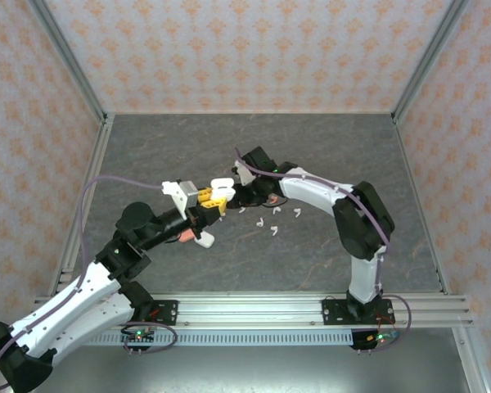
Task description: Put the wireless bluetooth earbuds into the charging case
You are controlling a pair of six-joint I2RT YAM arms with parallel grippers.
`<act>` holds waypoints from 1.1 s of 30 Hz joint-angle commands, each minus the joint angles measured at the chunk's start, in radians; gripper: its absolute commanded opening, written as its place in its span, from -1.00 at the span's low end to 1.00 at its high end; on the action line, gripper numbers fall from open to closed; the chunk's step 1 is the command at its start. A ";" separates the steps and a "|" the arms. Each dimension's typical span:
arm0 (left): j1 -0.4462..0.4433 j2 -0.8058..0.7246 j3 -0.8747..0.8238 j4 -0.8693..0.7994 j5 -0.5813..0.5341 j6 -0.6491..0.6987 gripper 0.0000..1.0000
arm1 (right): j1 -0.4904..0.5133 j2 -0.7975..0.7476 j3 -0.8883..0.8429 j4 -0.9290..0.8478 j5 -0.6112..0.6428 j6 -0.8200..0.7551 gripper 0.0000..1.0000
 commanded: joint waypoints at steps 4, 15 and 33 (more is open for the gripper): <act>-0.004 -0.038 -0.016 0.001 -0.026 0.015 -1.00 | 0.042 0.111 0.104 -0.037 0.008 -0.036 -0.07; -0.004 -0.041 -0.016 -0.001 -0.033 0.011 -1.00 | 0.062 0.261 0.253 -0.096 0.039 -0.052 -0.09; -0.004 -0.031 -0.024 -0.003 -0.048 0.014 -1.00 | 0.064 0.292 0.269 -0.181 0.005 -0.086 -0.17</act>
